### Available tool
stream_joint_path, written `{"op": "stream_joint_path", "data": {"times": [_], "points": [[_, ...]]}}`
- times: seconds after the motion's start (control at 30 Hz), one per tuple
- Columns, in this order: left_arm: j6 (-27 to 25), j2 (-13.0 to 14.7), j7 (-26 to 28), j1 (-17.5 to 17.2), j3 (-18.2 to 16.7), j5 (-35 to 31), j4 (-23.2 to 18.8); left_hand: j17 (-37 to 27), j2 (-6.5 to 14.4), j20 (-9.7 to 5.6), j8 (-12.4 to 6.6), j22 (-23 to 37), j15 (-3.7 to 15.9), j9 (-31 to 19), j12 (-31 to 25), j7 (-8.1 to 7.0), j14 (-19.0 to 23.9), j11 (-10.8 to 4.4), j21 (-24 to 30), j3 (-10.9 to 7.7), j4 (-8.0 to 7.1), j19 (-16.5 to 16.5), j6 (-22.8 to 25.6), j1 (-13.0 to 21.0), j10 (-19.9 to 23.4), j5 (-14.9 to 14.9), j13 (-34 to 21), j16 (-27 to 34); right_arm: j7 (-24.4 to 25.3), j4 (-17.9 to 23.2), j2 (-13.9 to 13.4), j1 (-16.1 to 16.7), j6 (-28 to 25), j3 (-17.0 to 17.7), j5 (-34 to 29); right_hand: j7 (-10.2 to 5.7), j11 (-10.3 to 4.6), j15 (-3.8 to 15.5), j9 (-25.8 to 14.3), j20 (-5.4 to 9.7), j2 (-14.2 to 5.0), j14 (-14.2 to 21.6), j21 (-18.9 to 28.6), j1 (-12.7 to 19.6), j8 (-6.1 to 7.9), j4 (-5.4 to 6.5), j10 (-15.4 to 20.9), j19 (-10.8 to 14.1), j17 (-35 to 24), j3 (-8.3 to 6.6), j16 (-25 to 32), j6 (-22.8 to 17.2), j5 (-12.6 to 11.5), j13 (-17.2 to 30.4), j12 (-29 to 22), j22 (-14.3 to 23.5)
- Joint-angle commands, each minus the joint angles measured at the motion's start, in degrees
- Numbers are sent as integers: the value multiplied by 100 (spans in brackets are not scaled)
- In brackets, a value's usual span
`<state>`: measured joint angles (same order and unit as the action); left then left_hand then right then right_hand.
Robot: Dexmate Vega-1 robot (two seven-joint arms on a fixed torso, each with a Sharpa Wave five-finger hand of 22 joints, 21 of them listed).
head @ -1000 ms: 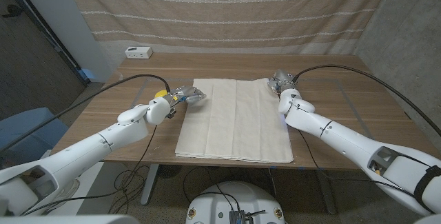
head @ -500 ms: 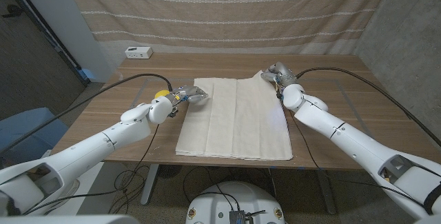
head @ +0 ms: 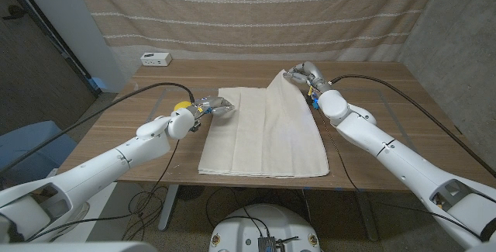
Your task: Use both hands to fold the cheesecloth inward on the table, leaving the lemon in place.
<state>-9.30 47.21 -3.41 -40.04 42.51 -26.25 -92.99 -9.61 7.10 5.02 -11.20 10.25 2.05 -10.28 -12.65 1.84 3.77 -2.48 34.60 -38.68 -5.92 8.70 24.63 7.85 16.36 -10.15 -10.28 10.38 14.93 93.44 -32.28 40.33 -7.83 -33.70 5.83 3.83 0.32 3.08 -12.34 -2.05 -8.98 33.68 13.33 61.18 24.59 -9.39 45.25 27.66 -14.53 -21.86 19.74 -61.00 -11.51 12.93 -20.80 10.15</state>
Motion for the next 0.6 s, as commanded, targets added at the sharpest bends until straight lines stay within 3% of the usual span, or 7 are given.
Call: {"op": "stream_joint_path", "data": {"times": [0.03,0.6], "points": [[33,41,50,-70,-48,24,-78,-3,143,-19,-22,21,187,-32,-3,-18,4,18,-18,-19,-18,-27,78,-45,17,-8,-30,-8,-737,-6,124,-78,666,76,653,149,27,376,-101,-13,5,54,26,59,124,21,15,55,-36,-56,5,-101,20,36,-43,16],[184,72,123,-140,-99,81,-51,1,132,-10,-11,22,201,-33,8,-7,36,-1,-34,-44,-23,-61,103,-58,54,-10,-31,-3,-1324,-19,439,-489,641,-232,943,174,5,345,-143,-15,24,-34,17,62,185,37,-43,67,-117,-94,-24,-65,62,75,-24,20]]}}
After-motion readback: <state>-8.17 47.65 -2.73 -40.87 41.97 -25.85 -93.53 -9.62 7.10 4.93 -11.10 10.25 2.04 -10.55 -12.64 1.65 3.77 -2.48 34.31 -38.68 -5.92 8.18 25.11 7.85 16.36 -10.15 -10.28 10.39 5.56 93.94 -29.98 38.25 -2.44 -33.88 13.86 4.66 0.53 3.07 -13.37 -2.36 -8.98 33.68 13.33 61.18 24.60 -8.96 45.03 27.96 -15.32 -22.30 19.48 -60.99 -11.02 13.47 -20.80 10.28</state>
